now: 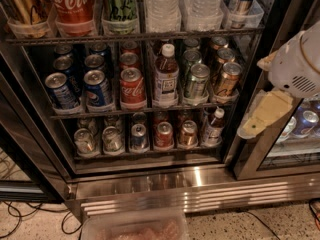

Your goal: Pick green can from middle shelf of fridge

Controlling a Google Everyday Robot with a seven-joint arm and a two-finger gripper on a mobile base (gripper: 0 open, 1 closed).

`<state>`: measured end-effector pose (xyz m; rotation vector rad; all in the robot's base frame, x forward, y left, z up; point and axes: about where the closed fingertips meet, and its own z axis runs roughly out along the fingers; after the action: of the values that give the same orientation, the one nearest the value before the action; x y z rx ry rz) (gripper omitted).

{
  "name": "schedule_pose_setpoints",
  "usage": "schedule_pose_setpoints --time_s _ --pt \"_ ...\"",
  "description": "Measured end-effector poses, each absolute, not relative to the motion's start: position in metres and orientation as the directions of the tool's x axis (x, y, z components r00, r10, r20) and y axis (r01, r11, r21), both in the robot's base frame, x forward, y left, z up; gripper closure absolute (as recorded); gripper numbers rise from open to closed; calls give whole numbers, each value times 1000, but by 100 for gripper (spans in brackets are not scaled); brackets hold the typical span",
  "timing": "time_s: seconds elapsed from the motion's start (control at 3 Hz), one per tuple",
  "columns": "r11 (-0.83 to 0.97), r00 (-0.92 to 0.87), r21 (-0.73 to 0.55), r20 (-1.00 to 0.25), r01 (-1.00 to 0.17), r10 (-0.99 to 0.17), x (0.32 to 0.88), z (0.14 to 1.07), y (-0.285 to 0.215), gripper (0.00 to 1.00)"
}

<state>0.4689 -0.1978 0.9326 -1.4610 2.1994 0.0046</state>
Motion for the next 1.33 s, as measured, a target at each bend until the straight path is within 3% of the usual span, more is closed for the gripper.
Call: schedule_pose_setpoints --time_s 0.67,1.33 --pt "567 -377 -145 -611 -811 -696 515 901 -166 0" --pt "587 -376 -153 -635 -795 -675 503 896 -148 0"
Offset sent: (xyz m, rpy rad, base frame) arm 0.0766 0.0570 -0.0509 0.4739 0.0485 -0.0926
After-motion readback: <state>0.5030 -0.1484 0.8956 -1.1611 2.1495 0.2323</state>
